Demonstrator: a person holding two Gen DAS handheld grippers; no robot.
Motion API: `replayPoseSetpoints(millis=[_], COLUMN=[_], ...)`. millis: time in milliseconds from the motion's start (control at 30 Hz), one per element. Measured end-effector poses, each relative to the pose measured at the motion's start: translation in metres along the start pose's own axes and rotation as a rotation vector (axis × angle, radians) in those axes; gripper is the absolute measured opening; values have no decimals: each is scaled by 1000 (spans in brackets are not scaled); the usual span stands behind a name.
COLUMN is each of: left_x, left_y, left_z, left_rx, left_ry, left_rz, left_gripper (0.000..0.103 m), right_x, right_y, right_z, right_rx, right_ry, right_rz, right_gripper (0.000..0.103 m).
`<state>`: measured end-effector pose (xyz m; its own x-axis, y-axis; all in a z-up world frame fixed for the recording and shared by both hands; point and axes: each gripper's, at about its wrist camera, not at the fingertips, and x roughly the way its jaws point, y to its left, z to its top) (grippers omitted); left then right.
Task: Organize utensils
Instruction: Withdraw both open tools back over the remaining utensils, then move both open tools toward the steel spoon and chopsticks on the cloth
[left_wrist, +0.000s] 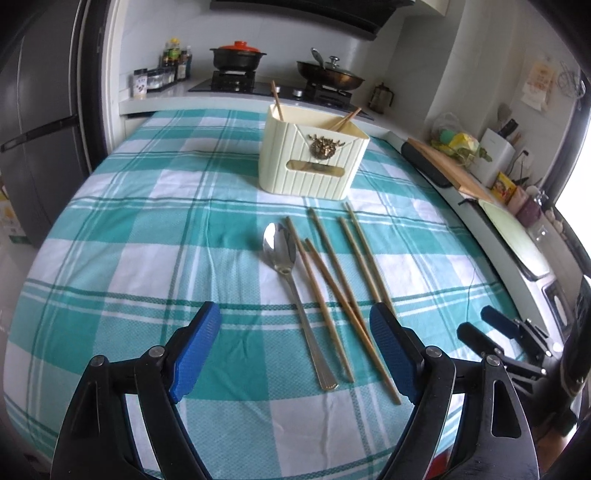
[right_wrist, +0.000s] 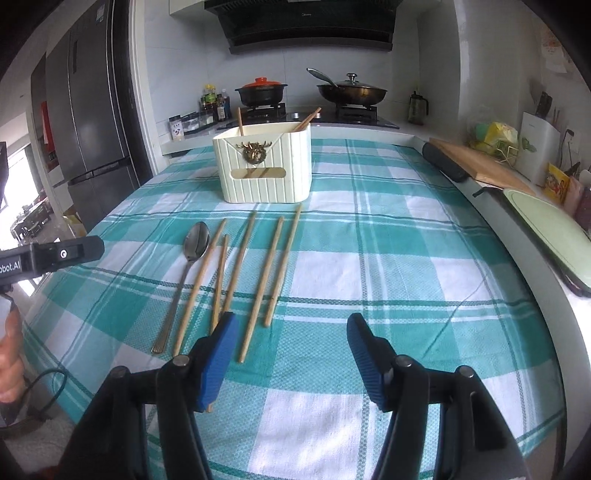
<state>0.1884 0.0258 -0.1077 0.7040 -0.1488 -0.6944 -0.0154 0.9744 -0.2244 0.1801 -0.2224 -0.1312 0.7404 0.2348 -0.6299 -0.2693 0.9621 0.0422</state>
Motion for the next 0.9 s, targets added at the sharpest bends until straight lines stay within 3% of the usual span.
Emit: replayPoseSetpoints(millis=[900], left_x=[6], left_y=[0], left_z=[-11], left_rx=[22], left_ry=[-6], left_rz=[116], left_gripper=[86], right_x=[-6], right_y=[-4], right_z=[-3], right_rx=[33], right_ry=[-64], right_rz=[-27], right_gripper=[62])
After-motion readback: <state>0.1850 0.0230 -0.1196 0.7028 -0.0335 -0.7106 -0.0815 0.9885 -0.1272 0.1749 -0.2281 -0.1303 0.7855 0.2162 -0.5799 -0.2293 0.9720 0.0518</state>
